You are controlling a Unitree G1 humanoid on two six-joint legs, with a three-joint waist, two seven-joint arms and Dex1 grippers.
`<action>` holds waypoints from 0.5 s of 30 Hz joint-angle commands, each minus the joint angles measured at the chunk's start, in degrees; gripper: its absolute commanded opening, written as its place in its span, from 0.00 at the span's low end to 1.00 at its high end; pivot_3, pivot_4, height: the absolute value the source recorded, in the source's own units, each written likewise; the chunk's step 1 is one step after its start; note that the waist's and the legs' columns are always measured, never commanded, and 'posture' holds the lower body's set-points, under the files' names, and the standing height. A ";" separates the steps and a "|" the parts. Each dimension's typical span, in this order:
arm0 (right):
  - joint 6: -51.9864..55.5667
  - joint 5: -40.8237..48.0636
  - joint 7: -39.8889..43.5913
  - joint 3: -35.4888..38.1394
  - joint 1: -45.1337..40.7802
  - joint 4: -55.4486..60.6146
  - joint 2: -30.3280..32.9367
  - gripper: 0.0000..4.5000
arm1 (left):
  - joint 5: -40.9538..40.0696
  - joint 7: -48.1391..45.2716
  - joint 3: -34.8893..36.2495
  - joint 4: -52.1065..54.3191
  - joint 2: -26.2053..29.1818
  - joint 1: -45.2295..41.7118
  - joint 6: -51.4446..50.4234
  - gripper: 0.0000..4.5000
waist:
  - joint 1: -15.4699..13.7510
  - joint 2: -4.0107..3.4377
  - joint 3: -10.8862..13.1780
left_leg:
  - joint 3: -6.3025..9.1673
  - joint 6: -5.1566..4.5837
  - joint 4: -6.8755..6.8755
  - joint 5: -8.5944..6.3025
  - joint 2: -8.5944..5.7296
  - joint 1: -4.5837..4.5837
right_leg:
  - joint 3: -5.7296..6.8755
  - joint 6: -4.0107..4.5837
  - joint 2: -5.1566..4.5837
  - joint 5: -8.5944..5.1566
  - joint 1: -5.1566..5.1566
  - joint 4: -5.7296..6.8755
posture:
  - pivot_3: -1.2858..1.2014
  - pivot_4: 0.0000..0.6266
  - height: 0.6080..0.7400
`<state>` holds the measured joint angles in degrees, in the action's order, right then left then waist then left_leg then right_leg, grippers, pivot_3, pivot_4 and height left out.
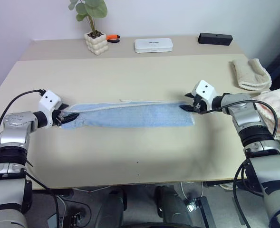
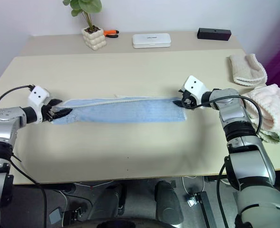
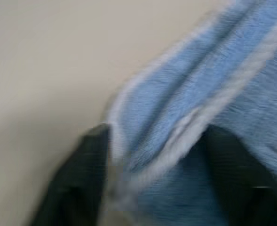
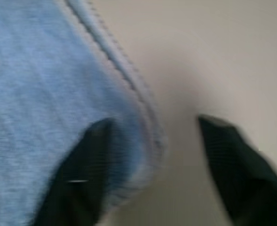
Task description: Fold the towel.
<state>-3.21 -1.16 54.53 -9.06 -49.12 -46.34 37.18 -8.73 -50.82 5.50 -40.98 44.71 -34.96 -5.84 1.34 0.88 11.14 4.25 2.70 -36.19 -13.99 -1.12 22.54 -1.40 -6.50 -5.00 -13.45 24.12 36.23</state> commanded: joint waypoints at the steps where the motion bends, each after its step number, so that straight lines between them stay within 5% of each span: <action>1: -1.56 -0.49 -2.01 1.90 -1.78 -0.22 0.34 0.73 | -2.96 5.53 5.45 -0.99 -0.85 -3.26 -0.41 0.83 | -0.06 0.00 0.00 | 0.00 0.00 -0.01 0.00 0.00 0.00 | 0.00 0.00 0.00 0.00 0.00 0.00 | 0.52 0.24 0.99; 7: -0.88 -0.21 -4.89 3.42 0.49 2.71 0.77 0.73 | -3.06 13.36 8.89 -4.24 -2.46 -5.10 0.86 0.83 | 0.04 0.00 0.00 | 0.00 0.00 -0.01 0.00 -0.01 0.00 | 0.00 -0.01 -0.01 0.01 0.00 0.01 | 0.52 0.24 0.99; 12: 6.95 4.70 -2.80 7.90 8.09 17.20 3.39 0.73 | -5.66 15.09 12.05 -2.05 -2.08 -2.89 0.72 0.83 | -0.10 0.00 0.00 | 0.02 0.01 0.00 0.00 -0.01 0.02 | 0.00 -0.01 -0.01 0.01 0.01 0.02 | 0.52 0.24 0.99; 15: 19.32 11.93 -1.17 12.69 16.52 33.15 5.26 0.93 | -8.59 11.74 14.06 5.75 -1.01 1.91 -1.34 0.85 | -0.19 0.00 0.00 | 0.02 0.00 0.00 0.00 -0.01 0.04 | 0.00 -0.01 -0.01 0.01 0.02 0.01 | 0.52 0.24 0.99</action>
<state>9.61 5.43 52.38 -0.52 -34.90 -23.07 40.95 -15.02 -37.26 17.30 -40.91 41.90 -34.65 -6.60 1.15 0.89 11.13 4.29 2.70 -36.20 -13.99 -1.13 22.59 -1.40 -6.51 -5.01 -13.44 24.14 36.25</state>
